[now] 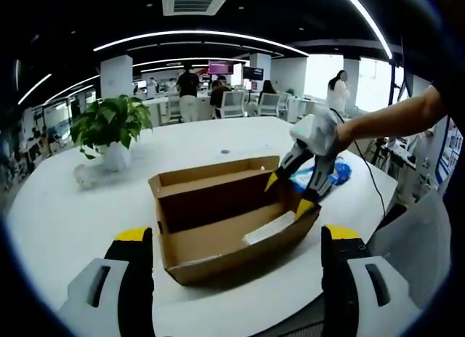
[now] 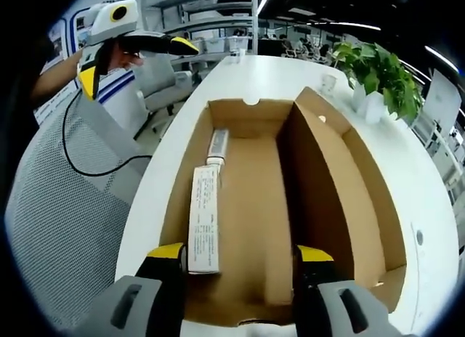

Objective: Operate the shoe box by opening the lid, removing the specified soft item, and placing it in the target area until the item is outside and the box remains undamaged.

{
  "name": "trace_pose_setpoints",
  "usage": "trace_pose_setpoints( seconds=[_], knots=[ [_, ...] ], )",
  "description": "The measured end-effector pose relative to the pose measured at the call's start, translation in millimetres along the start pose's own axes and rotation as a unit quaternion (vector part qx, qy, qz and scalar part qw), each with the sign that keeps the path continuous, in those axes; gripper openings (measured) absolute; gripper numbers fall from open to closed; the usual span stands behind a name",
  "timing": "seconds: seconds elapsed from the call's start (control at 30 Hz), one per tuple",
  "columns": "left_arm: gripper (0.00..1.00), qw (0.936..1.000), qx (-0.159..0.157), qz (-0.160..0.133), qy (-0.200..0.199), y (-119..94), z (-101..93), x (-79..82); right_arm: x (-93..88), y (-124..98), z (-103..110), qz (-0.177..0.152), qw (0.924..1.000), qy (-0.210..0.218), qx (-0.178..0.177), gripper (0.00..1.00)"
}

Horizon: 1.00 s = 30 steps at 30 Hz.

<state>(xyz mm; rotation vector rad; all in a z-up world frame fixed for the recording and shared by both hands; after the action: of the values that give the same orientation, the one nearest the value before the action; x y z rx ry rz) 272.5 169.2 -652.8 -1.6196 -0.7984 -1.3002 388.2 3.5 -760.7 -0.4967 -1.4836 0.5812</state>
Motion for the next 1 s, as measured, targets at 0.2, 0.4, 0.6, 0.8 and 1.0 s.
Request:
trace_pose_setpoints(
  seconds=[0.2,0.4,0.6,0.8,1.0],
  knots=[
    [1.00,1.0000,0.003,0.001,0.003,-2.6,2.2,-1.9,0.1,9.6,3.5,0.002,1.0000,-0.003,0.007,0.56],
    [1.00,1.0000,0.005,0.000,0.004,-4.7,3.1,-1.7,1.9,17.4,5.3,0.001,0.9999,-0.010,0.009,0.51],
    [1.00,1.0000,0.007,-0.001,0.007,-4.4,1.9,0.6,2.8,24.4,12.9,0.006,0.9996,-0.015,0.023,0.40],
    [1.00,0.9998,0.003,0.004,0.019,-4.3,-2.5,-0.4,1.8,32.1,16.9,0.010,0.9994,-0.024,0.024,0.31],
    [1.00,0.9999,0.005,0.001,0.016,-7.0,-5.5,-3.4,2.6,35.1,20.3,0.009,0.9994,-0.024,0.021,0.19]
  ],
)
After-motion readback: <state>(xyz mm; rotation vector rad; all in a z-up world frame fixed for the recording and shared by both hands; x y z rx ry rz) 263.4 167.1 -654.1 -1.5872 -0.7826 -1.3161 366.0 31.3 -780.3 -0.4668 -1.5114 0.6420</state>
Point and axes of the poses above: the point that each gripper's makers call its tool centre point, and the gripper's own axes: y roughly forward along the fingers, z roughly to its left, x roughly out of its top, the point moved 4 cm from there along -y, roughly backward along the fingers, and after that the axes turned 14 degrees about -z, right-handed, at the moved point
